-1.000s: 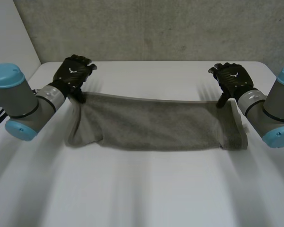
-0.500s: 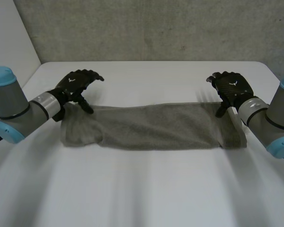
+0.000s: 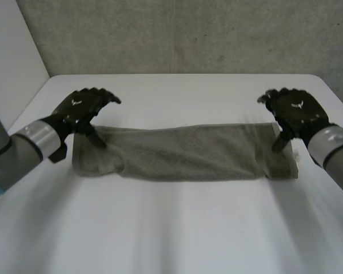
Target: Fold the towel.
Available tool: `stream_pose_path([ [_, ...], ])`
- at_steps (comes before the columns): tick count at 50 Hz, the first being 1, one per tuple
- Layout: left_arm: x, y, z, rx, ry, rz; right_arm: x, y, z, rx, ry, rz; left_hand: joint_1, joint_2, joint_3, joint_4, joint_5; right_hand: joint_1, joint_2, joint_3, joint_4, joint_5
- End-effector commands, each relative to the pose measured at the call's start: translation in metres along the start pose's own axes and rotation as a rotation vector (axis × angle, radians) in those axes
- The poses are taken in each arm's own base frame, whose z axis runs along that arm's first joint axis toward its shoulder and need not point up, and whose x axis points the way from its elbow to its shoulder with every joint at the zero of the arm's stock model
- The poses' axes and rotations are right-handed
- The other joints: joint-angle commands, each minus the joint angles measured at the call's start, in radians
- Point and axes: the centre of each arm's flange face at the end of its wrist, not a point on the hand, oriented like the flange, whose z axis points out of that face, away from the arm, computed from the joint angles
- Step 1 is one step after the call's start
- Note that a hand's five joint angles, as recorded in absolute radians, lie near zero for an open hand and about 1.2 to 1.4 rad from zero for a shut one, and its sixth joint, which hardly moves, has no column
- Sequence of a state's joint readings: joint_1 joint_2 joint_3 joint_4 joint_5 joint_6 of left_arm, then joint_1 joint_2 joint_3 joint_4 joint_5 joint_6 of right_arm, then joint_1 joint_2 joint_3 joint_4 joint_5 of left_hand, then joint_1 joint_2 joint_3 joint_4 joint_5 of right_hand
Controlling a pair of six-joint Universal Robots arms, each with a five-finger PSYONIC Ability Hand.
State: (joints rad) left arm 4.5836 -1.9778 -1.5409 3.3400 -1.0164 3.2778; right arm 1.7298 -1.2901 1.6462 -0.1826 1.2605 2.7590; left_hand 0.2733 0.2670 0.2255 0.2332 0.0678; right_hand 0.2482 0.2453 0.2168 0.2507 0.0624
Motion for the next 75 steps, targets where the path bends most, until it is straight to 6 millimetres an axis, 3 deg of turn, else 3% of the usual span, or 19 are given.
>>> stream_pose_path([
  [1, 0.012, 0.022, -0.037, -0.116, -0.146, 0.039, -0.007, 0.039, -0.027, -0.181, -0.051, -0.072, -0.016, -0.009, -0.051, -0.059, 0.015, 0.036, 0.039, -0.042, -0.076, 0.048],
  [5, 0.030, 0.037, -0.049, -0.181, -0.159, 0.068, -0.007, 0.055, -0.027, -0.225, -0.057, -0.103, -0.004, 0.002, -0.051, -0.059, 0.027, 0.048, 0.051, -0.042, -0.076, 0.059],
  [9, 0.035, 0.043, -0.052, -0.204, -0.171, 0.089, -0.002, 0.075, -0.017, -0.235, -0.040, -0.117, -0.001, 0.005, -0.051, -0.059, 0.030, 0.162, 0.165, -0.042, -0.076, 0.173],
  [23, 0.020, 0.061, -0.039, -0.208, -0.269, 0.121, 0.000, 0.098, 0.003, -0.202, -0.014, -0.136, 0.049, 0.055, -0.051, -0.059, 0.080, 0.480, 0.483, -0.042, -0.076, 0.491],
  [29, 0.018, 0.061, -0.035, -0.201, -0.270, 0.131, -0.001, 0.106, 0.008, -0.216, -0.024, -0.129, 0.049, 0.055, -0.051, -0.059, 0.080, 0.832, 0.835, -0.042, -0.076, 0.843],
  [31, 0.018, 0.063, -0.034, -0.207, -0.270, 0.129, 0.000, 0.107, 0.009, -0.221, -0.026, -0.128, 0.049, 0.055, -0.051, -0.059, 0.080, 1.146, 1.149, -0.042, -0.076, 1.157],
  [34, 0.017, 0.066, -0.032, -0.213, -0.269, 0.128, 0.002, 0.106, 0.009, -0.222, -0.020, -0.128, 0.046, 0.052, -0.051, -0.059, 0.077, 1.148, 1.151, -0.042, -0.076, 1.159],
  [37, 0.017, 0.067, -0.032, -0.214, -0.269, 0.126, 0.017, 0.103, 0.005, -0.229, 0.021, -0.116, 0.046, 0.052, -0.051, -0.059, 0.077, 1.148, 1.151, -0.042, -0.076, 1.159],
  [39, 0.016, 0.070, -0.031, -0.220, -0.267, 0.126, 0.043, 0.092, 0.000, -0.209, 0.096, -0.113, 0.043, 0.049, -0.051, -0.059, 0.074, 1.148, 1.151, -0.042, -0.076, 1.159],
  [40, 0.016, 0.070, -0.031, -0.220, -0.267, 0.126, 0.043, 0.092, -0.001, -0.209, 0.096, -0.113, 0.043, 0.049, -0.051, -0.059, 0.074, 1.148, 1.151, -0.042, -0.076, 1.159],
  [42, 0.015, 0.073, -0.028, -0.217, -0.268, 0.127, 0.064, 0.089, -0.003, -0.202, 0.156, -0.121, 0.043, 0.049, -0.051, -0.059, 0.074, 1.148, 1.151, -0.042, -0.076, 1.159],
  [47, 0.012, 0.070, -0.023, -0.192, -0.275, 0.136, 0.080, 0.092, -0.004, -0.203, 0.193, -0.116, 0.098, 0.105, -0.051, -0.059, 0.129, 1.148, 1.151, -0.042, -0.076, 1.159],
  [55, 0.011, 0.066, -0.020, -0.176, -0.276, 0.141, 0.076, 0.094, -0.003, -0.197, 0.157, -0.111, 0.181, 0.187, -0.051, -0.059, 0.212, 1.148, 1.151, -0.042, -0.076, 1.159],
  [75, 0.041, 0.069, -0.031, -0.202, -0.197, 0.139, 0.071, 0.094, -0.004, -0.200, 0.142, -0.107, 0.298, 0.305, -0.051, -0.059, 0.329, 1.148, 1.151, -0.042, -0.076, 1.159],
])
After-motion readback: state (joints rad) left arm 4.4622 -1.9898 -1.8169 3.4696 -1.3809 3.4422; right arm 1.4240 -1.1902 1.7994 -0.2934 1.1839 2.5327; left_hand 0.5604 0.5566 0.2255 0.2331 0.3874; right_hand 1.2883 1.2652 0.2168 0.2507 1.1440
